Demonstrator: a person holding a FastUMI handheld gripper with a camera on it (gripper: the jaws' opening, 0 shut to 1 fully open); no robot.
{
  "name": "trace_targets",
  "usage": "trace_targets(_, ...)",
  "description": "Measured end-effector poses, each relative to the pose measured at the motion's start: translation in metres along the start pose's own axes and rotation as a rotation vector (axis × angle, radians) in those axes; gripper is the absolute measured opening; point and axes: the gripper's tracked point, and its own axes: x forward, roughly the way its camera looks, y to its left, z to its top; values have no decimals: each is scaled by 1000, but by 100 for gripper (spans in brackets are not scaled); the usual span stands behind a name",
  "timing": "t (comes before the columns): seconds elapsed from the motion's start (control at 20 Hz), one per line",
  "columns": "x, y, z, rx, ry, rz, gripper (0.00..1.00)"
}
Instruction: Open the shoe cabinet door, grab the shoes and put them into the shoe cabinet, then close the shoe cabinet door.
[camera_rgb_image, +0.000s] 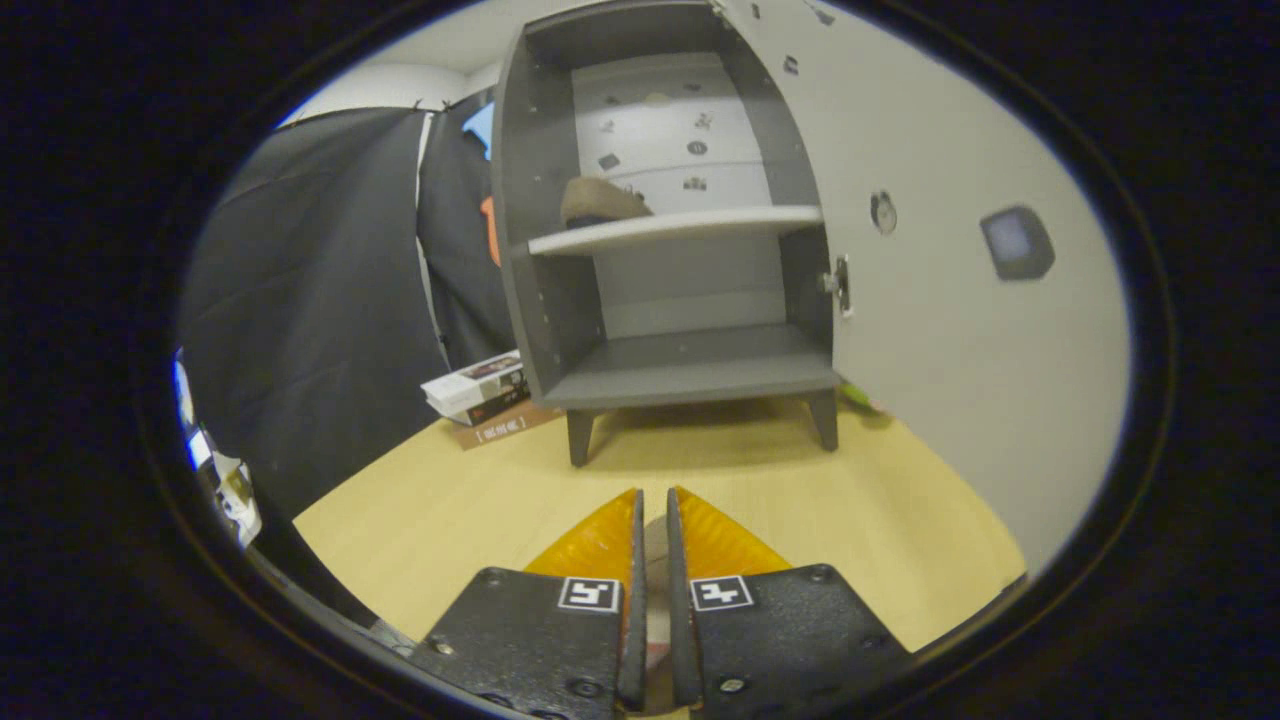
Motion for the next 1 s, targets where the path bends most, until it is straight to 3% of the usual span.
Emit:
trace_targets(0.15,-7,4,12,0,-18,8,11)
trace_targets(0.5,-2,19,-49,-80,134,101,12)
trace_targets(0.8,-2,6,-80,-43,223,132,29)
trace_targets(1.0,-16,32,-100,-58,260,239,33)
